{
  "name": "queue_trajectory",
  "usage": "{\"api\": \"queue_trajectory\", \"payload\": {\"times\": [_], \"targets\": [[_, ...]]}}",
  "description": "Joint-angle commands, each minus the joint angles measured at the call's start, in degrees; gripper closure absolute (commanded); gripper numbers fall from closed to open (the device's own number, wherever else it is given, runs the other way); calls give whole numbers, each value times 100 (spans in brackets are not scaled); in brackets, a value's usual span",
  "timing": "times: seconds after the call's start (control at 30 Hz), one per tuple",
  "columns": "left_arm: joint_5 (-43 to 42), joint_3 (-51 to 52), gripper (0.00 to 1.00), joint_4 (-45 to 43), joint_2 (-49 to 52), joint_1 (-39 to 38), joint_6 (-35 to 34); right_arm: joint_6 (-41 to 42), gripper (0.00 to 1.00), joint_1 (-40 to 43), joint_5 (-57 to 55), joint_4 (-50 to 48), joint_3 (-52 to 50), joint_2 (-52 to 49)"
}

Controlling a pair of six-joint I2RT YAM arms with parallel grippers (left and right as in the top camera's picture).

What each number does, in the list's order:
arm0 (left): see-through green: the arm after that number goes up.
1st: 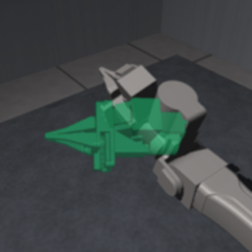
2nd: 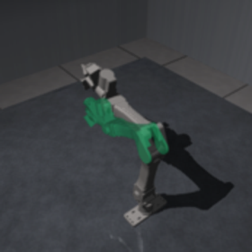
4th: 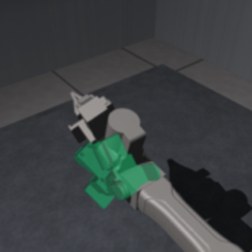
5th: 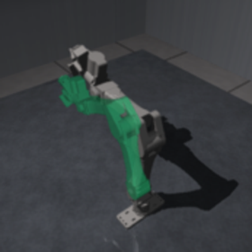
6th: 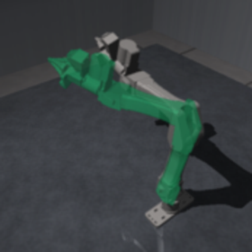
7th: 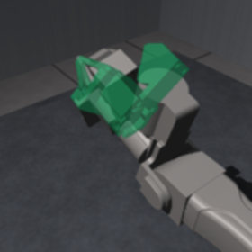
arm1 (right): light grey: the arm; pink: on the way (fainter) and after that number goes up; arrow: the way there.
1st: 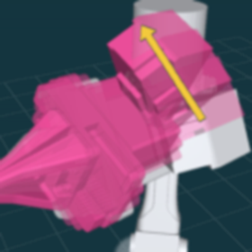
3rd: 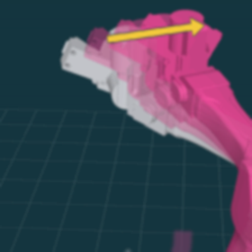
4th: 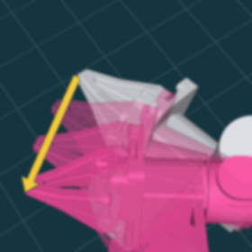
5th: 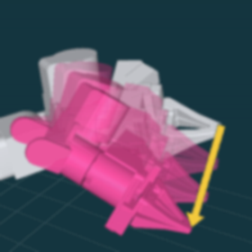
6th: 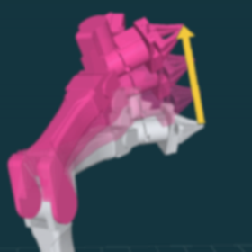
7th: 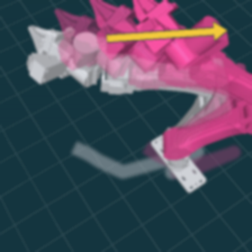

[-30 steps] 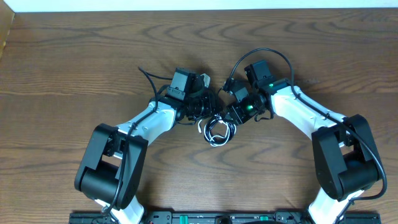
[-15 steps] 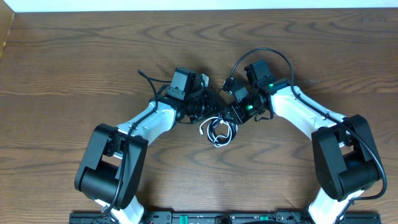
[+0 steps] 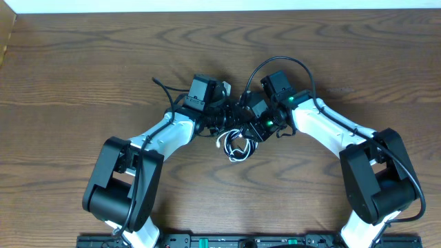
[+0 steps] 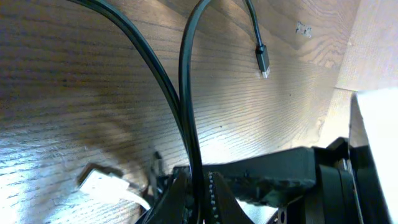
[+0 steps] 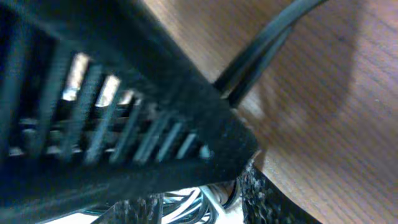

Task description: Untangle cables

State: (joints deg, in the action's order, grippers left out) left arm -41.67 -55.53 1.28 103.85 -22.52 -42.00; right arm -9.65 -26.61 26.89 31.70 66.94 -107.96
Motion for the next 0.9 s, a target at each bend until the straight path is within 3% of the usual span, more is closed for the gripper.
{"api": "queue_trajectory", "payload": {"times": [0.0, 0.33, 0.87], "targets": [[-92, 57, 92, -7, 57, -4, -9, 302, 67, -35, -566, -66, -22, 37], [-87, 57, 92, -7, 57, -4, 35, 1051, 68, -35, -2258, -37, -22, 33], [-87, 57, 92, -7, 59, -7, 35, 1322, 64, -48, -2074, -195, -26, 2]]}}
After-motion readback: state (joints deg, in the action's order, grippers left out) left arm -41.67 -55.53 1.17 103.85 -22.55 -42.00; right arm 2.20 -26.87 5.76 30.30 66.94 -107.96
